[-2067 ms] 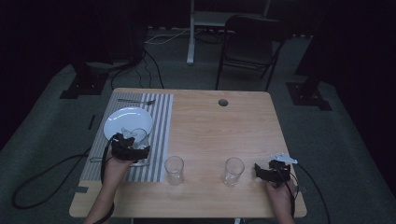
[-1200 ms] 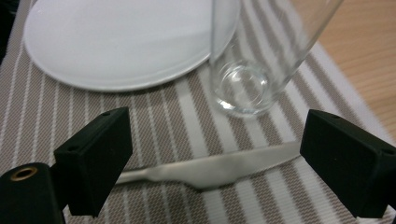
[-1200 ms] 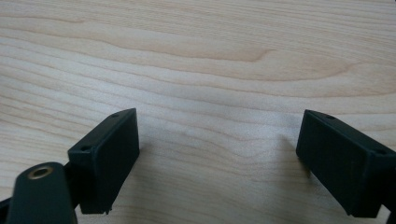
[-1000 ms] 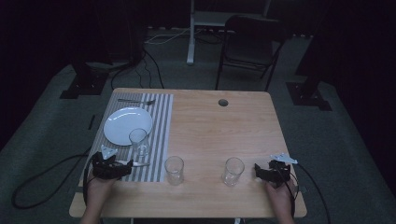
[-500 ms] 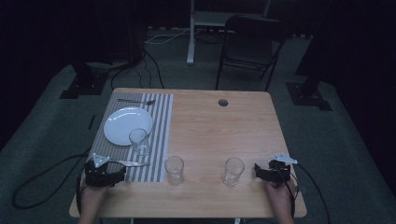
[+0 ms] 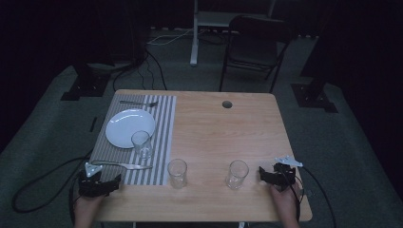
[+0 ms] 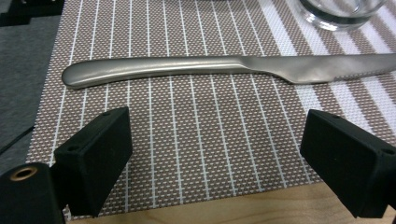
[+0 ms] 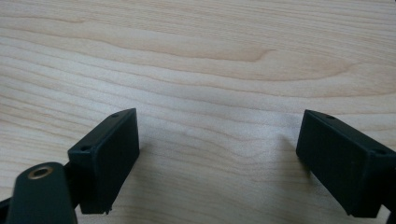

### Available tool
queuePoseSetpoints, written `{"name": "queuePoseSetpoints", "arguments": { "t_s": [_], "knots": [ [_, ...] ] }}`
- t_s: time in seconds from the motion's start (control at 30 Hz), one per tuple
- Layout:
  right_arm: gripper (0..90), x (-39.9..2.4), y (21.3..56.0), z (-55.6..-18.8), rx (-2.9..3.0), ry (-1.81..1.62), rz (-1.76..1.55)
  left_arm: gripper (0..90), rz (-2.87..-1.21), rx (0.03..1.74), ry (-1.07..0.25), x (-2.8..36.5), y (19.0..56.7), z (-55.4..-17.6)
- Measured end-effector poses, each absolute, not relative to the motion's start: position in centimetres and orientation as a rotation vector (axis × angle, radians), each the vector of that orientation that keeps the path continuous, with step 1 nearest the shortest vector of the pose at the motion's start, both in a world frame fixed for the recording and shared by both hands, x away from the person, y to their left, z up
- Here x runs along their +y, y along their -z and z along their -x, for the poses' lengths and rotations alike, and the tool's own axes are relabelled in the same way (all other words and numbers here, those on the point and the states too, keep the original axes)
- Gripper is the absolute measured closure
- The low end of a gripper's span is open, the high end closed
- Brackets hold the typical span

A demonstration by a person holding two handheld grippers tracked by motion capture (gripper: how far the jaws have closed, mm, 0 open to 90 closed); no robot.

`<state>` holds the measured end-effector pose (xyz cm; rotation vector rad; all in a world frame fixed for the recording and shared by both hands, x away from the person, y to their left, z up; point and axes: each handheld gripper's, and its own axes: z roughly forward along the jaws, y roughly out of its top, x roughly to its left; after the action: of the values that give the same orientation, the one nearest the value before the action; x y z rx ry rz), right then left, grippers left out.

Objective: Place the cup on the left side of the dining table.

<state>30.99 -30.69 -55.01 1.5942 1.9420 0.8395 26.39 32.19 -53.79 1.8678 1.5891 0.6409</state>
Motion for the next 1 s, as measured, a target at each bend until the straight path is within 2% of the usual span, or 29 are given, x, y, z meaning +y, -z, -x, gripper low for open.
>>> {"name": "queuePoseSetpoints", "arguments": {
  "t_s": [0.33,1.0],
  "knots": [
    [12.9,-30.7,55.0,-31.0,1.942,-0.839,-1.594,9.9,-1.845,1.621,-0.644,33.6,54.3,-26.0],
    [12.8,-30.7,55.0,-31.0,1.942,-0.840,-1.594,9.9,-1.883,1.594,-0.668,33.4,54.5,-25.8]
  ]
}}
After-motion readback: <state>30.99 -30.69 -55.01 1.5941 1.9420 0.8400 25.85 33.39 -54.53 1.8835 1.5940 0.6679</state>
